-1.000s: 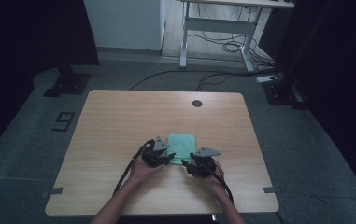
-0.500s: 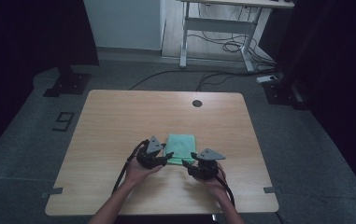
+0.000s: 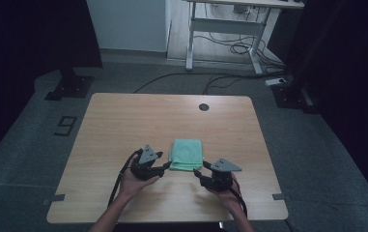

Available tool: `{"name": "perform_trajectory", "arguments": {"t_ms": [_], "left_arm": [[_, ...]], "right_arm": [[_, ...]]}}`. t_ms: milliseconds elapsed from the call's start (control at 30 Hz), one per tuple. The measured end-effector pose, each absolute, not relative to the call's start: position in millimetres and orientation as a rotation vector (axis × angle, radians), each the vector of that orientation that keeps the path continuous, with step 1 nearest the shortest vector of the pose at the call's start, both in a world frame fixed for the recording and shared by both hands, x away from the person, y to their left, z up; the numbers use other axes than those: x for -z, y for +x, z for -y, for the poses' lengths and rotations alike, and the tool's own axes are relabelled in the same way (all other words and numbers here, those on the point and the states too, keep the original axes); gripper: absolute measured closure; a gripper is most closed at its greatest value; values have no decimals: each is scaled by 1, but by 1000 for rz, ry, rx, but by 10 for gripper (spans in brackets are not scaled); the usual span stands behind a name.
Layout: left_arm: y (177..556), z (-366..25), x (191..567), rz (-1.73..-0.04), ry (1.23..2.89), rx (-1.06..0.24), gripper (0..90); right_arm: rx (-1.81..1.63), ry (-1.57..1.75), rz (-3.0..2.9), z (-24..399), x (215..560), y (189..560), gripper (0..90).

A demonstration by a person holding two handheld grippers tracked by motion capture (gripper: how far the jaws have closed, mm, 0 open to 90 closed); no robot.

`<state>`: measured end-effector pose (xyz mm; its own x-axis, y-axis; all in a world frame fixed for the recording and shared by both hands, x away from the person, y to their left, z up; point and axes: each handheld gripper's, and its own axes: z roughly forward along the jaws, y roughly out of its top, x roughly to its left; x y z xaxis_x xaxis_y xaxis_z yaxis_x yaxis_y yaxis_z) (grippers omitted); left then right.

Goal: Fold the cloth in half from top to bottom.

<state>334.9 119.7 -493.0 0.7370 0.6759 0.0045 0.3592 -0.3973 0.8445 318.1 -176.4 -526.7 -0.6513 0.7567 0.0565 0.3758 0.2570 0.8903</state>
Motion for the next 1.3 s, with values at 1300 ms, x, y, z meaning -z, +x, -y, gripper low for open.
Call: {"name": "perform_trajectory", "arguments": {"t_ms": [1300], "left_arm": [[286, -186, 537, -937, 2042, -409, 460]], "right_arm": [[-1245, 1129, -2165, 226, 548, 283, 452]]}}
